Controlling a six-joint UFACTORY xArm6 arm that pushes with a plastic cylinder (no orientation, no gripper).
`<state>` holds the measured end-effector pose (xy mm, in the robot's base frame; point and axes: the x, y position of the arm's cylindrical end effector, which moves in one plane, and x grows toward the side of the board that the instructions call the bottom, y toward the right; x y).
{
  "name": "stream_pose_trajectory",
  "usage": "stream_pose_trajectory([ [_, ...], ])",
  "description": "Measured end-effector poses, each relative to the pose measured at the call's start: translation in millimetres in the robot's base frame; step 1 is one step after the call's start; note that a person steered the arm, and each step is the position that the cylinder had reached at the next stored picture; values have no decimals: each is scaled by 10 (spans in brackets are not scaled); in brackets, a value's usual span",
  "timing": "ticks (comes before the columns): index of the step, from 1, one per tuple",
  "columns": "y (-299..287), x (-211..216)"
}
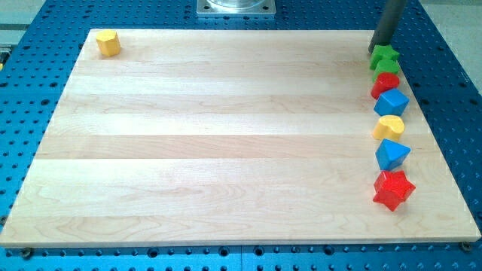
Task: Place the hexagon at the top of the green star
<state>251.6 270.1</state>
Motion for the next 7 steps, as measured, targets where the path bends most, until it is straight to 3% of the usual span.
stream_pose_trajectory([
  [1,-2,-201],
  [2,-729,-306],
  [4,-3754,1099],
  [5,-4977,1041],
  [6,-5552,424],
  [7,-5676,-130],
])
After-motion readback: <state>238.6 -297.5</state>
